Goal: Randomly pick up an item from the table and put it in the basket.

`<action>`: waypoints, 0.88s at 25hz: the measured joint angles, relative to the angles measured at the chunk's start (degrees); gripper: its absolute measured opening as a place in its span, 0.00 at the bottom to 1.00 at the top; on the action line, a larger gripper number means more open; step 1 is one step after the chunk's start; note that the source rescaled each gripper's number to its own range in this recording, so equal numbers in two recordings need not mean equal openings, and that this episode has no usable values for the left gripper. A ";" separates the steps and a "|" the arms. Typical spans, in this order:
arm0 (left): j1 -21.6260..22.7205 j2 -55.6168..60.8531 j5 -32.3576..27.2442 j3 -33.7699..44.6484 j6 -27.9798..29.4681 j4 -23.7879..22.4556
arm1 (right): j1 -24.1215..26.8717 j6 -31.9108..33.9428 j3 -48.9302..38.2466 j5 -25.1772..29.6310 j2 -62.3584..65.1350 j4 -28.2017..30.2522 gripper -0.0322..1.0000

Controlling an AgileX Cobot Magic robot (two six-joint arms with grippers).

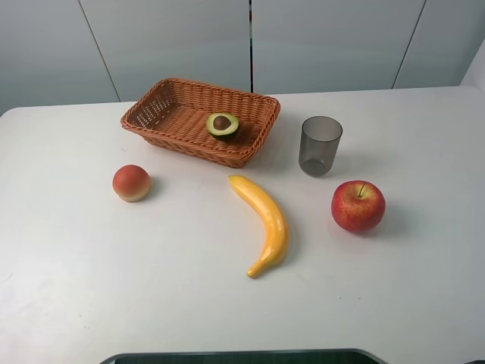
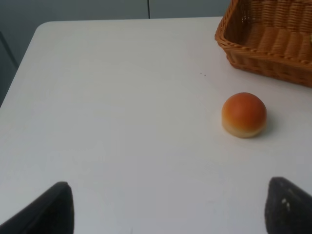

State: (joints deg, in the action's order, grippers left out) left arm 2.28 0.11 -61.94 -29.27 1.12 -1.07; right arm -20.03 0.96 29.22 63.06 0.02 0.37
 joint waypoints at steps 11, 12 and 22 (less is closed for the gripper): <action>0.00 0.00 0.00 0.00 0.00 0.00 | 6.89 0.00 0.00 0.00 0.00 0.00 1.00; 0.00 0.00 0.00 0.00 0.00 0.00 | 8.88 0.00 0.00 0.00 0.00 0.00 1.00; 0.00 0.00 0.00 0.00 0.10 0.00 | 16.08 -0.22 0.00 -0.10 0.00 -1.08 1.00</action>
State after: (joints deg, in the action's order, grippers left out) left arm 2.28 0.11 -61.94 -29.27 1.23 -1.07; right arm -3.95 0.74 29.22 62.96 0.02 -0.71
